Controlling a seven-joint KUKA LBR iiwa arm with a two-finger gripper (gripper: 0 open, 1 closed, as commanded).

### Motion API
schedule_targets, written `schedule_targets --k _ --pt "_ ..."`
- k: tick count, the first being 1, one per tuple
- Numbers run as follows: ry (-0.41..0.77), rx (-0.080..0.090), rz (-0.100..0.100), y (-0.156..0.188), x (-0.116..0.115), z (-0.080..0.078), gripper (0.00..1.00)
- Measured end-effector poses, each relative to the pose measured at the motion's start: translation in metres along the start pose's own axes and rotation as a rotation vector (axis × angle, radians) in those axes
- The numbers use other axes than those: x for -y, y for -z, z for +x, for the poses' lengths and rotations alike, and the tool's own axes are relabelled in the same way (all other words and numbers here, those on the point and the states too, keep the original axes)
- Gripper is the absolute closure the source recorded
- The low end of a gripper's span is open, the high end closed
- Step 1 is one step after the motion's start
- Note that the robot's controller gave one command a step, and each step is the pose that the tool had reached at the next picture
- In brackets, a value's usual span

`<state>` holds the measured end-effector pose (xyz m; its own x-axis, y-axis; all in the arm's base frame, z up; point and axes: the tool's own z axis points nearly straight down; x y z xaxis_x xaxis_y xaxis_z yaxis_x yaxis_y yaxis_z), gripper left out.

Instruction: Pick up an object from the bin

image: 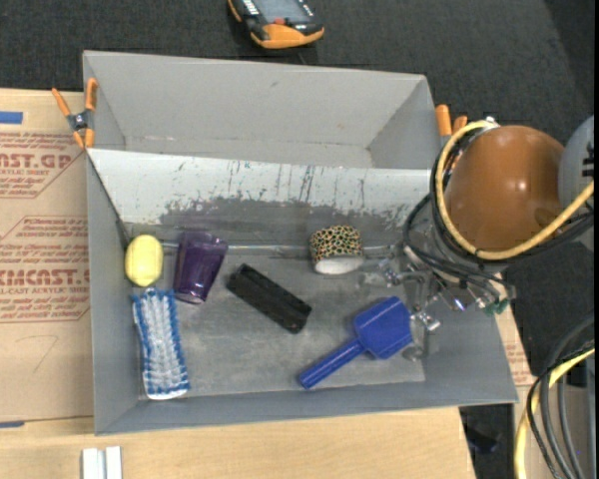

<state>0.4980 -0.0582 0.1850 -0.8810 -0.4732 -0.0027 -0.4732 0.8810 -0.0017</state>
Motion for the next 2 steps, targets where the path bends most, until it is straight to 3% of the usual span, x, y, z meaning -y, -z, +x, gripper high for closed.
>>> schedule_targets --k 1,2 --pt "0.243 -0.002 -0.006 -0.045 -0.009 0.000 0.00" --pt "0.270 0.003 0.000 -0.069 0.010 0.004 0.00"
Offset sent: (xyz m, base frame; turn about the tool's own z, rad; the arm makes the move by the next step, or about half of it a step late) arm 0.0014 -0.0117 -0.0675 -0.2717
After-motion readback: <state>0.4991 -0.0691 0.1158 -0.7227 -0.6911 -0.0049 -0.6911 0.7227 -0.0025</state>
